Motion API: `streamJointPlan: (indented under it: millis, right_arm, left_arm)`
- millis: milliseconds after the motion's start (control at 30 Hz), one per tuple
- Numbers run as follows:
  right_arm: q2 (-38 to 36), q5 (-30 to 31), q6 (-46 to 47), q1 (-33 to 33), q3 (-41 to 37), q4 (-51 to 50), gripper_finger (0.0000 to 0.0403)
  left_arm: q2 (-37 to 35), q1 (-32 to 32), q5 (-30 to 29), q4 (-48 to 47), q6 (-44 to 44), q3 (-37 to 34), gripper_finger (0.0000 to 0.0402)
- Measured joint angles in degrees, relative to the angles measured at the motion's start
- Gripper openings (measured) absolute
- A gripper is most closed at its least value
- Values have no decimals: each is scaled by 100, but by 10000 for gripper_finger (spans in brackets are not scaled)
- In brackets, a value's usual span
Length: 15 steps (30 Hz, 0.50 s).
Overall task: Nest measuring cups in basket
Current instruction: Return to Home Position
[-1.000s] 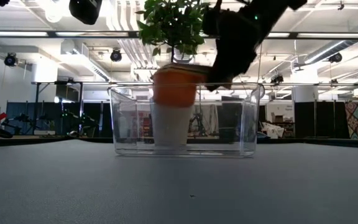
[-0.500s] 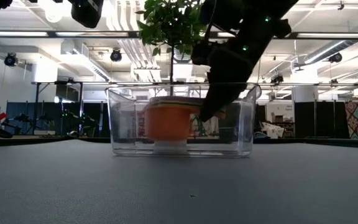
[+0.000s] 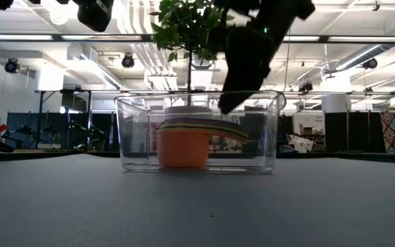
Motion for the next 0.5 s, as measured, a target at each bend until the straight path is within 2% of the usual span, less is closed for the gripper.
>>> streamJointPlan:
  millis: [100,233,500]
  right_arm:
    - [-341,24,-160,29,31,-12,308]
    - [-1051,187,-585,30,-283,297,282]
    - [-3177,457,-1083,28,-1914,1277,201]
  left_arm:
    - [-7,2,-201,-29,166,-12,0]
    - [-221,73,-654,-270,314,-20,0]
    - [-2142,922,-702,-2344,221,-20,0]
